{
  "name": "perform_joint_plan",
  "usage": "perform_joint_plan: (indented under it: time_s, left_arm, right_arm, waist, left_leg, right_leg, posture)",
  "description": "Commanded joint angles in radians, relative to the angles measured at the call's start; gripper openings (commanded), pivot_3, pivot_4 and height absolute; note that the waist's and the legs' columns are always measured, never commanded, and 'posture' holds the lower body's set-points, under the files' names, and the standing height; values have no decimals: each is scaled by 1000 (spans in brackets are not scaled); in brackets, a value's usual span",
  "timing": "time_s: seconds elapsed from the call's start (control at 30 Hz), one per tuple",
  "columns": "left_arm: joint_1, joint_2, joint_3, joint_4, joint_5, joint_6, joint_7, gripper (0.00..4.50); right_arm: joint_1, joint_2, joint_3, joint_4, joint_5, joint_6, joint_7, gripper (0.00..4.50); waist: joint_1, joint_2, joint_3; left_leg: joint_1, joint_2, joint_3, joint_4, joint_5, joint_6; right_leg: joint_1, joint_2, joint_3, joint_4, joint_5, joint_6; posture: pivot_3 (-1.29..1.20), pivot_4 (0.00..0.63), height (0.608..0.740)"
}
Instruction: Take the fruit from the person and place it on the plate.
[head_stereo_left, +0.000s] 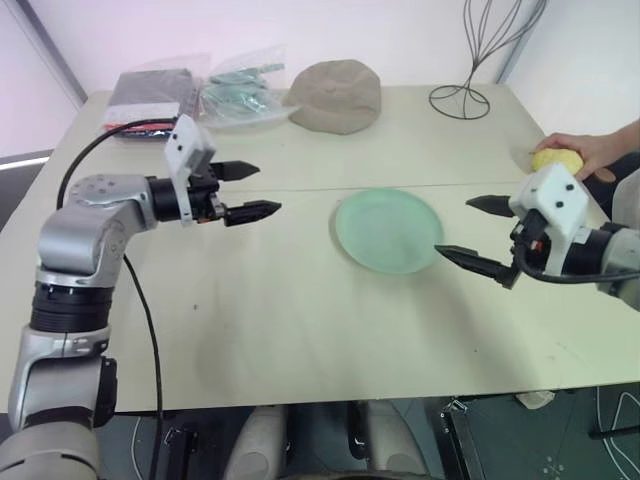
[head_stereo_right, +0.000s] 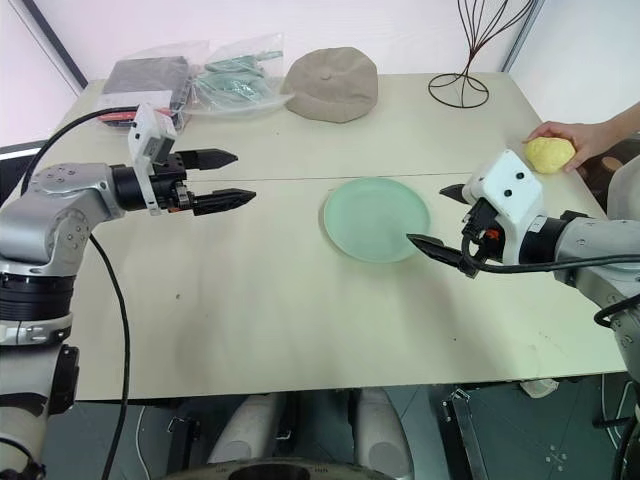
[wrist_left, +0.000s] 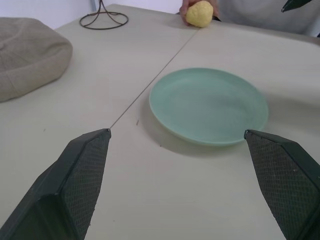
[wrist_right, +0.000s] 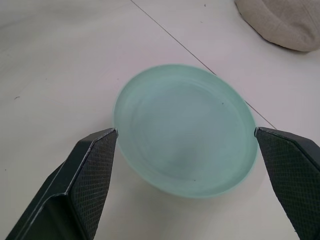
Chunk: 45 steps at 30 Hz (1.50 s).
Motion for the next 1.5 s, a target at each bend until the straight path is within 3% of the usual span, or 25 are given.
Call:
perform_joint_plan:
  time_s: [0.03,1.5]
  left_arm:
    - [4,17,38,-40,-24,1,3,4476]
    - [10,28,33,-54,-47,14,11,4476]
  right_arm:
    - [-12,-17,-16,-4,-8,-18,10,4500]
    - [-19,-1,-26,-8,-24,-5,0,4500]
  waist:
    - [0,0,0]
    - [0,0,0]
  left_leg:
    - [0,0,0,0,0,0]
    - [0,0,0,0,0,0]
  right_leg:
    - [0,0,0,0,0,0]
    - [0,0,0,0,0,0]
  posture:
    - [0,150,740]
    - [0,150,740]
